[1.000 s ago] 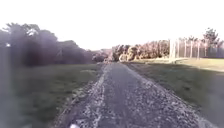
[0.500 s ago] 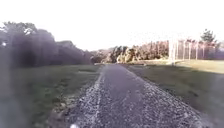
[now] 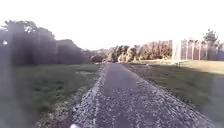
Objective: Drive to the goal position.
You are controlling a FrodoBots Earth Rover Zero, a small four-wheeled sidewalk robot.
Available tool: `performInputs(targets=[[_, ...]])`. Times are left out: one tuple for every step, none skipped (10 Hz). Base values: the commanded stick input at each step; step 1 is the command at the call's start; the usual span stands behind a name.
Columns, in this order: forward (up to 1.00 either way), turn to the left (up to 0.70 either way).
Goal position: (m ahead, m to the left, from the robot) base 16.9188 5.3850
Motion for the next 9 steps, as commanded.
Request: performInputs(targets=[[0.70, 0.00], [0.70, 0.00], [0.70, 0.00], [0.70, 0.00], [0.70, 0.00], [0.70, 0.00], [0.70, 0.00], [0.70, 0.00], [0.70, 0.00]])
